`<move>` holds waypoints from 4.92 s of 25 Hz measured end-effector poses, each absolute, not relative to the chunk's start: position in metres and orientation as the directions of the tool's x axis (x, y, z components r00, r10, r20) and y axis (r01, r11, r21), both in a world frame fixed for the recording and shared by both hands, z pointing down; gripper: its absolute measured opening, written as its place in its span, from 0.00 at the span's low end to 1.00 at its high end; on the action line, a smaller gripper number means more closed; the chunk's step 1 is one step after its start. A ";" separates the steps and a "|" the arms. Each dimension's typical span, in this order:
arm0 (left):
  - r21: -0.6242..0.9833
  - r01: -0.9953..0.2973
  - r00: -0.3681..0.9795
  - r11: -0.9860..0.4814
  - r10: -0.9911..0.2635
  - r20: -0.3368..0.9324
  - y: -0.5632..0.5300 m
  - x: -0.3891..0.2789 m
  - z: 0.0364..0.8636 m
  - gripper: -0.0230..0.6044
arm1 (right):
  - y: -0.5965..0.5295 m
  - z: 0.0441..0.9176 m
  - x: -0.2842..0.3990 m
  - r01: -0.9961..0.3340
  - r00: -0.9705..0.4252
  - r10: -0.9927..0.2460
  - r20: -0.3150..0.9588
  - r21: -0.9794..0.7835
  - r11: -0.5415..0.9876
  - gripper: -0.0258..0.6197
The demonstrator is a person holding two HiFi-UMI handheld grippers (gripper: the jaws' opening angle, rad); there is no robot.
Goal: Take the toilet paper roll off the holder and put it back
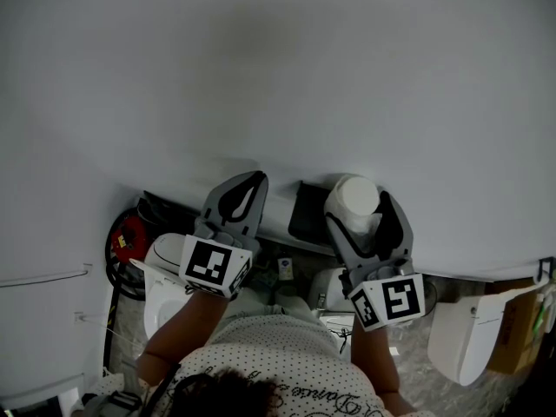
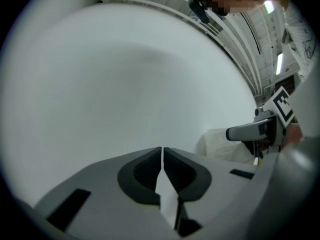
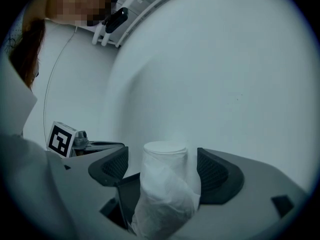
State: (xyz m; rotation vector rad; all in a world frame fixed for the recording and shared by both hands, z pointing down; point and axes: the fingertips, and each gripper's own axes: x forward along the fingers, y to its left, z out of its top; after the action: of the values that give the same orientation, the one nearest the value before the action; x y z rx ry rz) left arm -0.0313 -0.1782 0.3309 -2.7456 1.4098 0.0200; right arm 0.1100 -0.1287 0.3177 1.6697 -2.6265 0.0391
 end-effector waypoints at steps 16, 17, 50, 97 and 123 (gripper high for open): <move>-0.052 -0.809 0.588 -0.586 -0.808 -0.042 -0.178 -0.030 0.327 0.07 | -0.135 0.328 0.113 -0.916 -0.394 -0.910 0.128 0.027 0.400 0.47; -0.052 -0.809 0.588 -0.586 -0.808 -0.041 -0.178 -0.030 0.328 0.07 | -0.135 0.328 0.113 -0.916 -0.394 -0.910 0.128 0.025 0.401 0.47; -0.053 -0.805 0.593 -0.591 -0.805 -0.038 -0.178 -0.027 0.328 0.07 | -0.118 0.268 0.145 -0.916 -0.400 -0.916 -0.033 0.038 0.399 0.47; -0.051 -0.774 0.633 -0.631 -0.773 -0.048 -0.170 -0.016 0.324 0.06 | -0.092 0.257 0.162 -0.936 -0.352 -0.933 -0.071 0.030 0.351 0.47; -0.038 -0.816 0.578 -0.577 -0.815 -0.037 -0.178 -0.040 0.331 0.07 | -0.137 0.325 0.126 -0.891 -0.446 -0.887 0.120 0.033 0.453 0.47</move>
State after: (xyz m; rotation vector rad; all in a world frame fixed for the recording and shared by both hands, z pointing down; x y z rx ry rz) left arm -0.0405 -0.1784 0.3313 -2.7458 1.4199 0.0236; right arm 0.1257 -0.1374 0.3246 1.5820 -2.5736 0.0526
